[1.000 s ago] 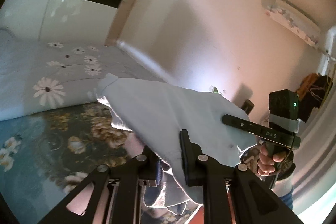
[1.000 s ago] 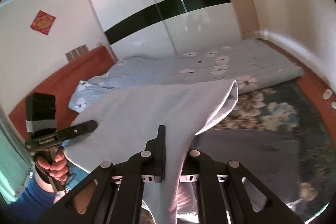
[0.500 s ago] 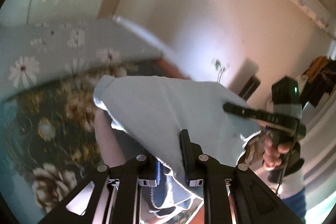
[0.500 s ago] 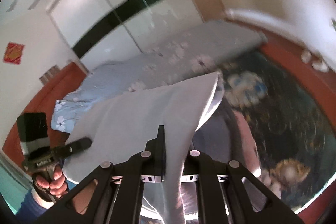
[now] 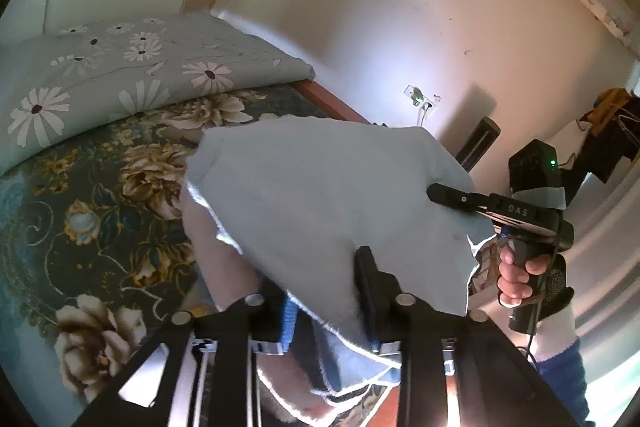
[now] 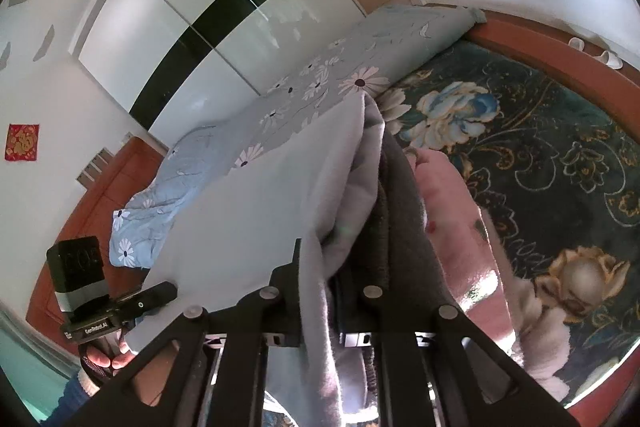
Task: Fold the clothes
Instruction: 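Carry the folded shirt with both grippers and lower it onto the clothes stack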
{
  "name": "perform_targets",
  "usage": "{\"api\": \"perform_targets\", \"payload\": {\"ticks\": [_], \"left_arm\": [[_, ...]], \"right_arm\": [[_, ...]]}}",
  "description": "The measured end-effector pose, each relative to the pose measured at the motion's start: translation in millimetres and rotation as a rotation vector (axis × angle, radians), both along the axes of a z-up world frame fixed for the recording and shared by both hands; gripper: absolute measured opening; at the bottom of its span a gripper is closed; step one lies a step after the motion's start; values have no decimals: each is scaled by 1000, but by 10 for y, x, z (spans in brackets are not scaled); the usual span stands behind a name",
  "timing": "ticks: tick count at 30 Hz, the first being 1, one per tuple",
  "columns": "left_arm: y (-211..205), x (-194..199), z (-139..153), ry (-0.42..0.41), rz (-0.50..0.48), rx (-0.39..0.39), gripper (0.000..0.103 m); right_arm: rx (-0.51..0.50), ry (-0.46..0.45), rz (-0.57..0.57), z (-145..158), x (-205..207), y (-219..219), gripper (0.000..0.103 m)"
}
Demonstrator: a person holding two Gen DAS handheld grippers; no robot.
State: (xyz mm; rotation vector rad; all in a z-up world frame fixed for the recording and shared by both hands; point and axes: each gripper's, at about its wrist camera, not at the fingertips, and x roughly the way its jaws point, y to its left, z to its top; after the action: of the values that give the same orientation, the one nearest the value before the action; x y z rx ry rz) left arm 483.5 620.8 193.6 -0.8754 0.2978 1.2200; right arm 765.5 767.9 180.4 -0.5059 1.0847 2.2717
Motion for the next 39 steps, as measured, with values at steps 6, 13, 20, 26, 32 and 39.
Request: {"api": "perform_targets", "payload": {"ticks": [6, 13, 20, 26, 32, 39], "left_arm": [[-153, -363, 225, 83, 89, 33, 44], [-188, -208, 656, 148, 101, 156, 49], [-44, 210, 357, 240, 21, 90, 51], [-50, 294, 36, 234, 3, 56, 55], [-129, 256, 66, 190, 6, 55, 57], [-271, 254, 200, 197, 15, 88, 57]], "right_arm": [[112, -106, -84, 260, 74, -151, 53], [292, -225, -148, 760, -115, -354, 56], [352, -394, -20, 724, -733, -398, 57], [288, -422, -50, 445, -561, -267, 57], [270, -402, -52, 259, -477, -258, 58], [296, -407, -81, 377, -425, -366, 58]]}}
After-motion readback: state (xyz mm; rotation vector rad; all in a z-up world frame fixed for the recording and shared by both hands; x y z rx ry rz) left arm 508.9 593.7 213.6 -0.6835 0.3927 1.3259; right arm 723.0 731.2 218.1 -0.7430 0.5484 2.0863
